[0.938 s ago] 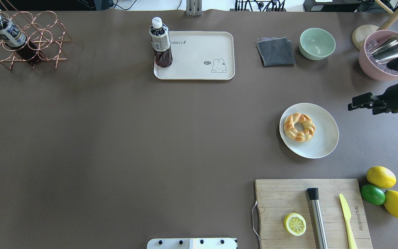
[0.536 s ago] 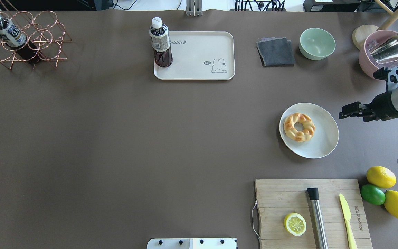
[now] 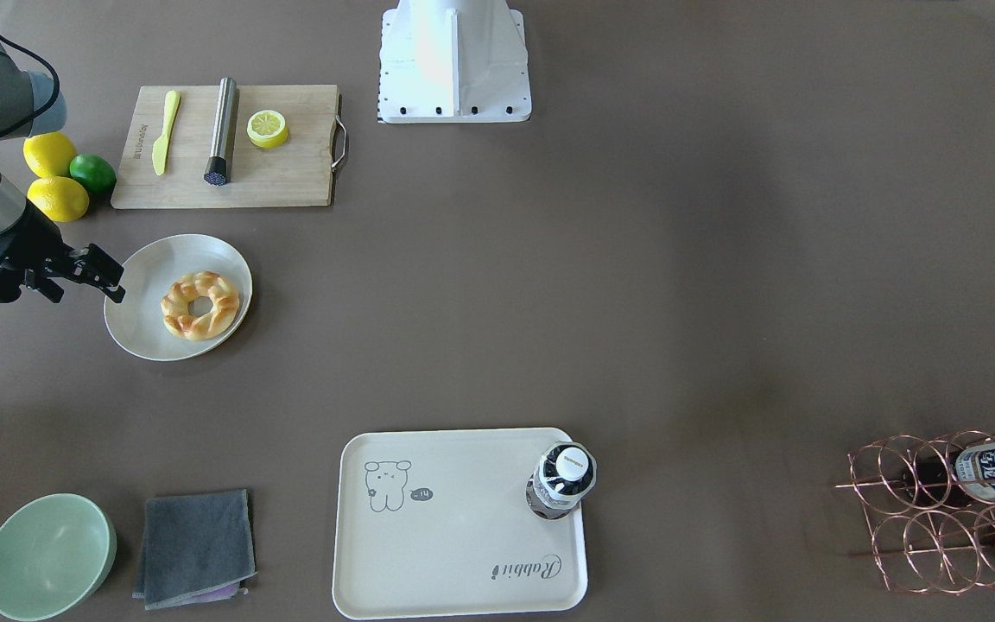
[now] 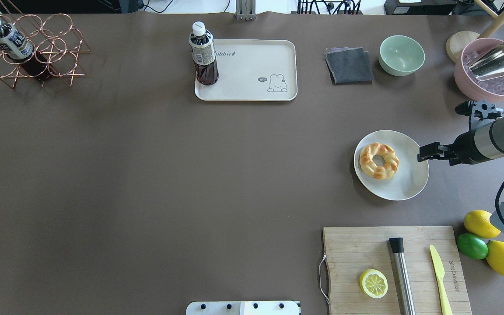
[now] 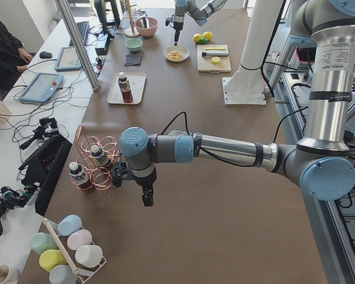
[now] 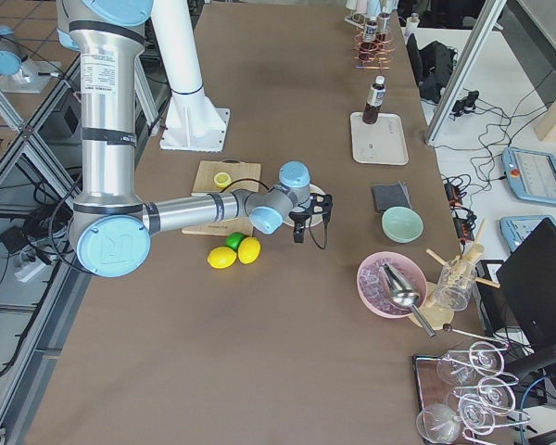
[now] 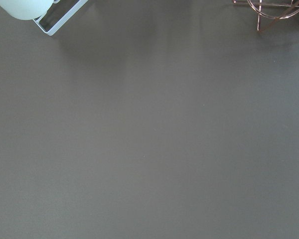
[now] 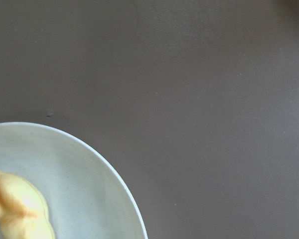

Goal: Place donut on tray

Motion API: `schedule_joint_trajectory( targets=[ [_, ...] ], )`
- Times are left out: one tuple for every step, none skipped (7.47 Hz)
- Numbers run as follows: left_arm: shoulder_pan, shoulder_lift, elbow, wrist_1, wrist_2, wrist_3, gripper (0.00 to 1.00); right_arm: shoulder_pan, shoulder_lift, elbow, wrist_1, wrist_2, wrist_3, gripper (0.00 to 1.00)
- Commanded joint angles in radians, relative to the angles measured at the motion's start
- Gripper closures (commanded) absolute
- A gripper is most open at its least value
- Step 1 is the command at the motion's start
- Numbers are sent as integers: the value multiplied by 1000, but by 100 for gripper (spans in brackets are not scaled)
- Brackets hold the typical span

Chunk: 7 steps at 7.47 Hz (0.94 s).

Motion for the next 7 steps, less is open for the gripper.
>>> schedule_joint_trajectory(
  targets=[
    [0,-1,1,0,2,2,2,-28,1,-7,0,-24,12,7],
    [0,-3,1,0,3,2,2,-36,4,-6,0,-24,43,38],
    [0,-3,1,0,3,2,2,-37,13,-5,0,-27,47,70],
    [-2,-3,1,0,3,2,2,-39,15,-5,0,-31,47,97],
    [0,-3,2,0,3,2,2,-39,13,-2,0,-33,47,100],
    [-2,-1,1,0,3,3,2,-37,10,13,2,-59,86,100],
    [-6,-1,-2,0,3,5,2,-37,16,33,-1,-54,135,100]
  ],
)
